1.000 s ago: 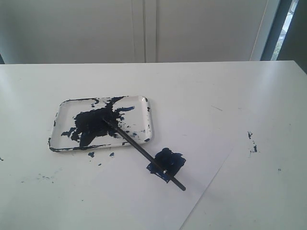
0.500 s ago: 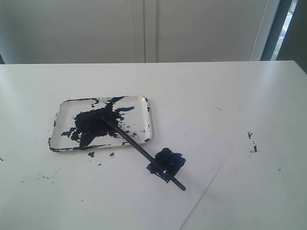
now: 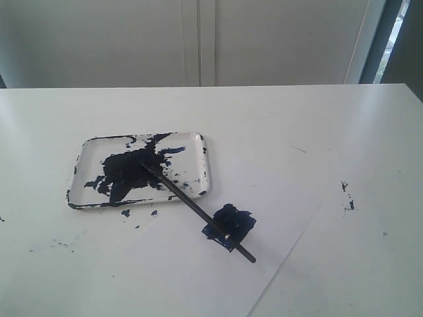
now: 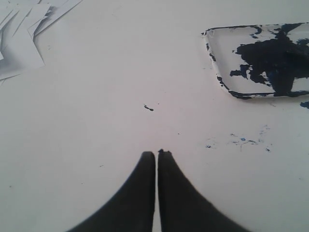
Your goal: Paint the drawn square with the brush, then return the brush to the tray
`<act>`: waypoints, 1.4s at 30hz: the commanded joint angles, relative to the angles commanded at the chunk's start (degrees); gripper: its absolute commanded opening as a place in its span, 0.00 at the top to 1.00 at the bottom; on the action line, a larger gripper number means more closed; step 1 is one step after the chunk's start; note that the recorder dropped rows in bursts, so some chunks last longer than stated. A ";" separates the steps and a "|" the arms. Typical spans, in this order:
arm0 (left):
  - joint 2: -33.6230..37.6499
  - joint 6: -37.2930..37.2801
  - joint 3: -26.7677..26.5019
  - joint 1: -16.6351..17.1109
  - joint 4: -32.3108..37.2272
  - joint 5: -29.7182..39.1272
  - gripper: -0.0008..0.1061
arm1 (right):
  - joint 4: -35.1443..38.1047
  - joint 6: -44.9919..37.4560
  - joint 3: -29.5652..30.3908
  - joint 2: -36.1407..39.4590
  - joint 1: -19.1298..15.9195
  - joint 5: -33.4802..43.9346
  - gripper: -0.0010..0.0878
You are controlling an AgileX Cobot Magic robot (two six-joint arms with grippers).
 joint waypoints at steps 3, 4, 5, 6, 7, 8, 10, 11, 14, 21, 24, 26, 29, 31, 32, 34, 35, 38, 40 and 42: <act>0.00 0.00 0.00 0.00 0.00 0.00 0.90 | 0.00 0.00 0.00 0.00 0.00 0.33 0.99; 0.00 0.00 0.00 0.00 0.00 0.00 0.90 | 0.00 0.00 0.00 0.00 0.00 0.33 0.99; 0.00 0.00 0.00 0.00 0.00 0.00 0.90 | 0.00 0.00 0.00 0.00 0.00 0.33 0.99; 0.00 0.00 0.00 0.00 0.00 0.00 0.90 | 0.00 0.00 0.00 0.00 0.00 0.33 0.99; 0.00 0.00 0.00 0.00 0.00 0.00 0.90 | 0.00 0.00 0.00 0.00 0.00 0.33 0.99; 0.00 0.00 0.00 0.00 0.00 0.00 0.90 | 0.00 0.00 0.00 0.00 0.00 0.33 0.99; 0.00 0.00 0.00 0.00 0.00 0.00 0.90 | 0.00 0.00 0.00 0.00 0.00 0.33 0.99; 0.00 0.00 0.00 0.00 0.00 0.00 0.90 | 0.00 0.00 0.00 0.00 0.00 0.33 0.99; 0.00 0.00 0.00 0.00 0.00 0.00 0.90 | 0.00 0.00 0.00 0.00 0.00 0.33 0.99; 0.00 2.22 0.00 0.00 0.00 0.03 0.90 | 0.00 0.00 0.00 0.00 0.00 0.33 0.99; 0.00 5.31 0.00 0.00 0.00 0.03 0.90 | 0.00 0.00 0.00 0.00 0.00 0.33 0.99; 0.00 5.66 0.00 0.00 0.00 0.03 0.90 | 0.00 0.00 0.00 0.00 0.00 0.33 0.99; 0.00 5.66 0.00 0.00 0.00 0.03 0.90 | 0.00 0.00 0.00 0.00 0.00 0.33 0.99; 0.00 5.66 0.00 0.00 0.00 0.03 0.90 | 0.00 0.00 0.00 0.00 0.00 0.33 0.99; 0.00 5.66 0.00 0.00 0.00 0.03 0.90 | 0.00 0.00 0.00 0.00 0.00 0.33 0.99; 0.00 5.66 0.00 0.00 0.00 0.03 0.90 | 0.00 0.00 0.00 0.00 0.00 0.33 0.99; 0.00 5.66 0.00 0.00 0.00 0.03 0.90 | 0.00 0.00 0.00 0.00 0.00 0.33 0.99; 0.00 5.66 0.00 -0.25 0.00 0.03 0.90 | 0.00 0.00 0.00 0.00 0.00 0.33 0.99; 0.00 5.66 0.00 -0.35 0.00 0.03 0.90 | 0.00 0.00 0.00 0.00 0.00 0.33 0.99; 0.00 5.66 0.00 -0.35 0.00 0.03 0.90 | 0.00 0.00 0.00 0.00 0.00 0.33 0.99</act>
